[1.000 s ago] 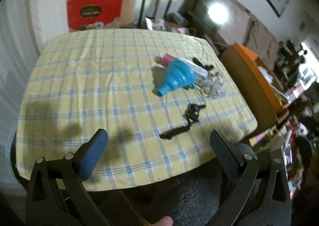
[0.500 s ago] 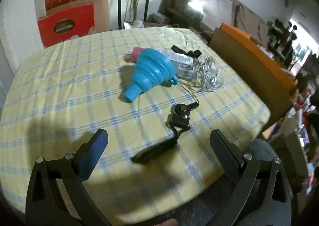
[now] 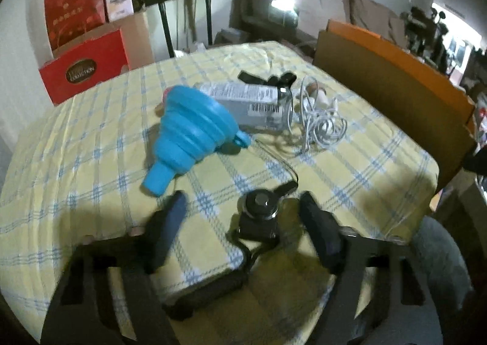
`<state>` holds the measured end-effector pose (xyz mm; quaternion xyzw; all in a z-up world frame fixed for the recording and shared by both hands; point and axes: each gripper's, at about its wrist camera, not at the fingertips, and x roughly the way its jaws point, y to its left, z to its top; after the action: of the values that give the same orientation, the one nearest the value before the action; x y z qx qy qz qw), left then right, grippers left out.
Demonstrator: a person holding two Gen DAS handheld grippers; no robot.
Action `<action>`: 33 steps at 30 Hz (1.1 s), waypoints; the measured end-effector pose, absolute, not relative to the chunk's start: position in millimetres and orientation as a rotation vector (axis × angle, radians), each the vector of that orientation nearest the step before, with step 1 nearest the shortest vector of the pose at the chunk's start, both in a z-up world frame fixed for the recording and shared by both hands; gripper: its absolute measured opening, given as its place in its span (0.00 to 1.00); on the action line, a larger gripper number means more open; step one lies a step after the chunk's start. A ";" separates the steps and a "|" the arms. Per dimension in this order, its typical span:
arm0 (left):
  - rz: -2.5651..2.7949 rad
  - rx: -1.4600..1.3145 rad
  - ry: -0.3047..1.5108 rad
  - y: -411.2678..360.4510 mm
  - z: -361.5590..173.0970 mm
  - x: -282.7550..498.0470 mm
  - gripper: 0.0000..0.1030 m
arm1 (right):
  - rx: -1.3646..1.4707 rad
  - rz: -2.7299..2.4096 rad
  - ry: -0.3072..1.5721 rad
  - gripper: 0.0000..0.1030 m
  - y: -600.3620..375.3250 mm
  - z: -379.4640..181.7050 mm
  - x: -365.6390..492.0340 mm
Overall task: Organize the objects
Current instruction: 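Move both grippers over the table toward the blue funnel, then grasp the blue collapsible funnel with the right gripper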
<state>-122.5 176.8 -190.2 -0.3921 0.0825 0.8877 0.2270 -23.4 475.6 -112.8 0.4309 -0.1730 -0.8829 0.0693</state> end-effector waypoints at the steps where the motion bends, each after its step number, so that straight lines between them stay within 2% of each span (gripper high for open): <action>1: 2.464 -1.061 0.217 174.7 -190.5 -121.8 0.57 | 1.300 -2.655 -0.526 0.87 476.3 -114.3 -23.6; 3: 2.485 -1.035 0.202 170.3 -190.2 -118.6 0.33 | 1.302 -2.653 -0.539 0.87 478.7 -115.9 -23.7; 5: 2.492 -1.036 0.168 163.7 -189.0 -118.3 0.22 | 1.300 -2.657 -0.543 0.87 479.5 -115.4 -23.9; 12: 2.514 -1.050 -0.067 115.4 -179.6 -113.5 0.22 | 1.299 -2.673 -0.565 0.87 477.3 -111.5 -22.9; 18: 2.600 -1.015 -0.277 52.1 -157.2 -113.8 0.22 | 1.318 -2.628 -0.469 0.87 443.5 -109.1 -31.2; 21: 2.660 -1.000 -0.326 28.7 -144.4 -118.1 0.22 | 1.325 -2.585 -0.379 0.87 412.5 -112.4 -42.8; 30: 2.733 -0.976 -0.351 -5.3 -138.2 -120.6 0.22 | 1.167 -2.473 0.199 0.88 279.6 -130.8 -99.1; 33: 2.721 -0.996 -0.421 -18.2 -142.1 -121.6 0.22 | 1.052 -2.514 0.403 0.96 246.2 -137.6 -108.6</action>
<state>-121.6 -18.2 -142.1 -0.3382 -0.1431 0.9240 0.1065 -108.6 246.2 -137.6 0.3747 0.1438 -0.8955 0.1924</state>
